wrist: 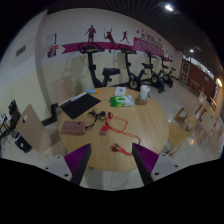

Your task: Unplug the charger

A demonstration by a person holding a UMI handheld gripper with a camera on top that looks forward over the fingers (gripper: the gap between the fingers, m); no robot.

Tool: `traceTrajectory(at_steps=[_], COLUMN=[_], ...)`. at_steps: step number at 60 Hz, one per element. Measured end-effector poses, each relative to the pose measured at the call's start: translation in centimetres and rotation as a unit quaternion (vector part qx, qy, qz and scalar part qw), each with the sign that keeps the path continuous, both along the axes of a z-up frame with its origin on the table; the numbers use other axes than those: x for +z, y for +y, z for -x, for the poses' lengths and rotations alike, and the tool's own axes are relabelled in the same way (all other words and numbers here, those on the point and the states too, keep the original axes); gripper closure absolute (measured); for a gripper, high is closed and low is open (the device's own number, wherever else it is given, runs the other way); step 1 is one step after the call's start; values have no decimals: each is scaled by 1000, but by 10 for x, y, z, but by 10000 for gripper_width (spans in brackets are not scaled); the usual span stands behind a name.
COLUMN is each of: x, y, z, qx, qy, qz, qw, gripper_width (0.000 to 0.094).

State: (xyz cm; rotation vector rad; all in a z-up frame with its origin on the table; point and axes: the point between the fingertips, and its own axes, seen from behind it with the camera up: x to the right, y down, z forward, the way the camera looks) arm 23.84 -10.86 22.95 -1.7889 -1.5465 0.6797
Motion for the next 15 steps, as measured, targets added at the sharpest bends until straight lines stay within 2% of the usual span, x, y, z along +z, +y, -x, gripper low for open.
traceTrajectory(at_steps=[7, 15], x=[-4, -6], y=[-4, 5], z=[-20, -27], qx=[6, 2], qy=[-9, -6], qz=[9, -6], qw=[1000, 1000], gripper_width=[80, 77])
